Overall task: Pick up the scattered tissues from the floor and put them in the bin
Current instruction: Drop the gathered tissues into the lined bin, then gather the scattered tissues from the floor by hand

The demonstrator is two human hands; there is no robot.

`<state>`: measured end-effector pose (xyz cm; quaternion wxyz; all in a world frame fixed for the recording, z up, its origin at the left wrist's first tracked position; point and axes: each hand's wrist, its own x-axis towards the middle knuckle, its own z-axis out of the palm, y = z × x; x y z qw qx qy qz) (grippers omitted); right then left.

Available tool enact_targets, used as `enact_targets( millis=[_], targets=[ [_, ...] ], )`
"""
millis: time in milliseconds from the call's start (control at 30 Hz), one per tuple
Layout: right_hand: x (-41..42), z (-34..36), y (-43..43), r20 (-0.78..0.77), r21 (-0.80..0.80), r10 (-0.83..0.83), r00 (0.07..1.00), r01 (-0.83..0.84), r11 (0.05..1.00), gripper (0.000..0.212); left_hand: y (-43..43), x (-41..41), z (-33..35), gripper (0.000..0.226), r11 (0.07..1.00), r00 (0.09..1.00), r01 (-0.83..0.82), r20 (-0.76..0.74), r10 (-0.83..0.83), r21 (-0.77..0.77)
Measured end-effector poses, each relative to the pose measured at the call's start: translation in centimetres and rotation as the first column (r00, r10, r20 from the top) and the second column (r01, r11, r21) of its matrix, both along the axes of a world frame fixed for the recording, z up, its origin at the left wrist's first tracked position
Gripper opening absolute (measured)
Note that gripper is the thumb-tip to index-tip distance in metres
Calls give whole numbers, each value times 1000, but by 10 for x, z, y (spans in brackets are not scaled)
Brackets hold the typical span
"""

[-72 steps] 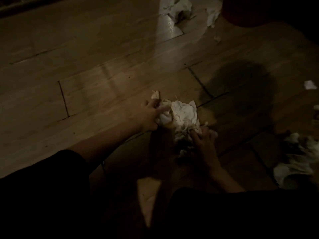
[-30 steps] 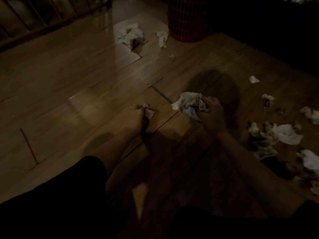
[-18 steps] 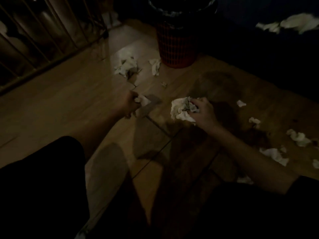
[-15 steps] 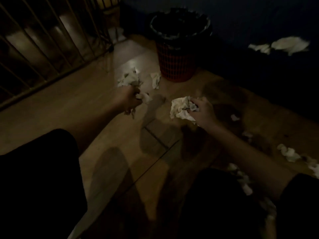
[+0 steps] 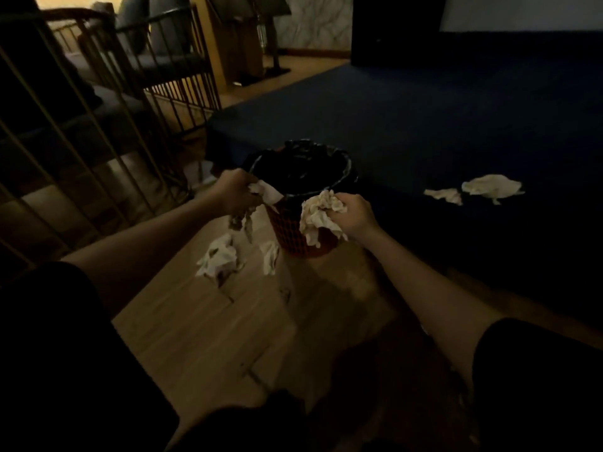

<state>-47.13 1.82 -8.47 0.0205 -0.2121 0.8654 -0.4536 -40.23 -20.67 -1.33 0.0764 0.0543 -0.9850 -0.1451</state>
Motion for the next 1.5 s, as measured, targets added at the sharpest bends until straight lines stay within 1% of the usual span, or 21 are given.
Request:
enact_targets(
  millis=[100,167,233,267,400,467,500,567,633,667,733,800,867,933,967,1067,1167,1267,1333,1467,1500],
  targets=[
    [-46,8,-27,14,-68,-40,999,41,997,15,-18,-70,-6,23,999,999,29,-28,-29,14],
    [-80,14,-49,-9,-102,-89,996,87,991,24,-26,-116,-7,25,998,995,65,-84,-62,23],
    [-117,17,-73,-42,-111,-121,992,116,987,13,-32,-158,-7,28,997,990,81,-122,-78,21],
    [-136,15,-87,-51,-89,-133,990,128,988,19,-36,-177,-10,29,997,991,80,-109,-77,24],
    [-190,-16,-125,13,143,-88,996,85,986,39,-61,-233,-43,25,993,973,119,194,-120,20],
    [-197,-38,-127,21,210,-87,996,81,974,40,-77,-246,-64,27,991,965,135,230,-129,-10],
    [-195,-48,-124,-11,216,-78,997,79,973,36,-85,-251,-74,26,991,981,133,146,-131,-2],
    [-180,-63,-118,-188,189,-82,979,118,975,25,-96,-242,-92,20,989,983,97,-168,-78,109],
    [-156,-76,-117,-448,132,-123,886,201,971,20,-103,-216,-109,14,971,861,63,-504,64,230],
    [-139,-83,-120,-546,89,-142,825,226,970,19,-106,-198,-121,12,958,790,54,-598,131,281],
    [-102,-101,-128,-662,-7,-179,728,233,972,17,-110,-158,-153,11,930,713,57,-667,216,362],
    [-67,-130,-138,-694,-61,-188,695,204,977,18,-115,-130,-201,12,885,713,59,-640,287,463],
    [-40,-173,-152,-649,26,-91,755,142,990,24,-125,-121,-264,14,873,846,12,-470,250,487],
    [-22,-222,-166,-465,183,3,885,93,979,34,-135,-117,-317,32,931,980,-41,-165,107,364],
    [-17,-246,-172,-356,227,9,934,77,971,39,-137,-113,-334,42,966,998,16,-58,-1,257],
    [-7,-305,-182,-25,285,-63,998,67,956,60,-136,-110,-355,54,945,943,327,61,-327,5],
    [9,-341,-175,33,431,-34,999,16,902,56,-131,-103,-350,38,909,903,417,123,-412,-12],
    [13,-352,-168,78,471,-83,993,37,881,45,-133,-97,-356,22,956,934,275,209,-291,101],
    [11,-350,-167,192,369,-90,977,13,929,40,-140,-91,-355,25,961,960,107,227,-167,253],
    [-8,-354,-174,189,362,-40,981,-31,932,38,-189,-82,-338,26,889,993,-111,78,85,445],
    [-15,-363,-179,166,333,-43,985,-15,943,41,-210,-83,-333,26,891,990,-134,17,141,433]
  ],
)
